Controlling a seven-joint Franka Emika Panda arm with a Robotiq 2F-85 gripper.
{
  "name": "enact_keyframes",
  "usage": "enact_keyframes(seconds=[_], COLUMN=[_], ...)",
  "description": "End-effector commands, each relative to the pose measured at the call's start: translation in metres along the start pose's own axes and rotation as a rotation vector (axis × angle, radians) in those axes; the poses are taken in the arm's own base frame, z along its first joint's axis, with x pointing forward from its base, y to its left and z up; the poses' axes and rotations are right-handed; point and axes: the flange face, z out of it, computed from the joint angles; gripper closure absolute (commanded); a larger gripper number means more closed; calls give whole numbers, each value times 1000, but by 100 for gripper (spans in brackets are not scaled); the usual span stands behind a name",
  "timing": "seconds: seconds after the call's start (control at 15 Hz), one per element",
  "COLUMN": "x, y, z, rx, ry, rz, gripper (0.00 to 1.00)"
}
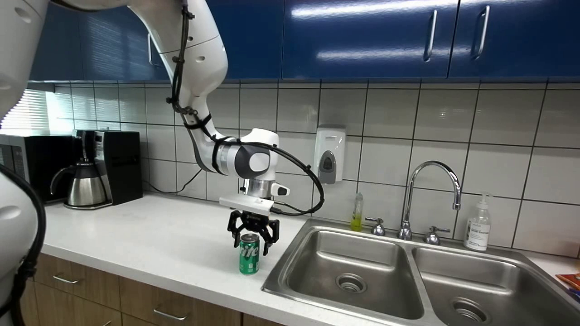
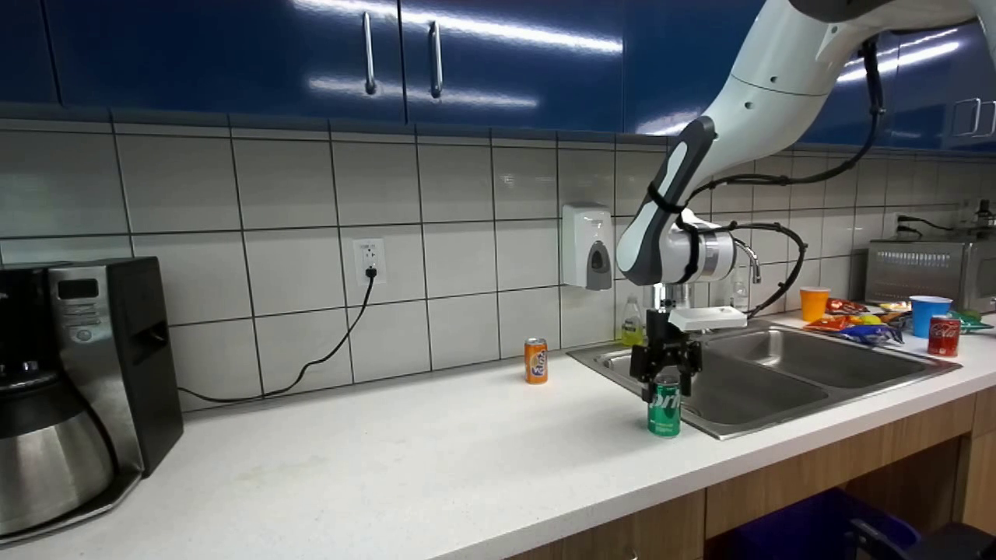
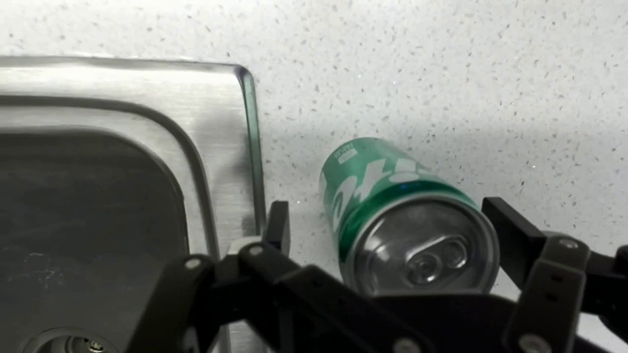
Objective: Remove the green can from the sink.
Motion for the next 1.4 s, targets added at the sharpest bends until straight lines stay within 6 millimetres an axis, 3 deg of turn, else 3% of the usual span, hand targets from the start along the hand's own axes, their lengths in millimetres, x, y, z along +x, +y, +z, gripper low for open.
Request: enact_keyframes(seconds=[0.0,0.87,1.33], x=[-1,-27,-70], y=[2,-14,-20], z=[-9,-74,-102], rx=[-11,-24,2], ry=[3,23,4], rz=[7,-33,-37], gripper=[0,0,0])
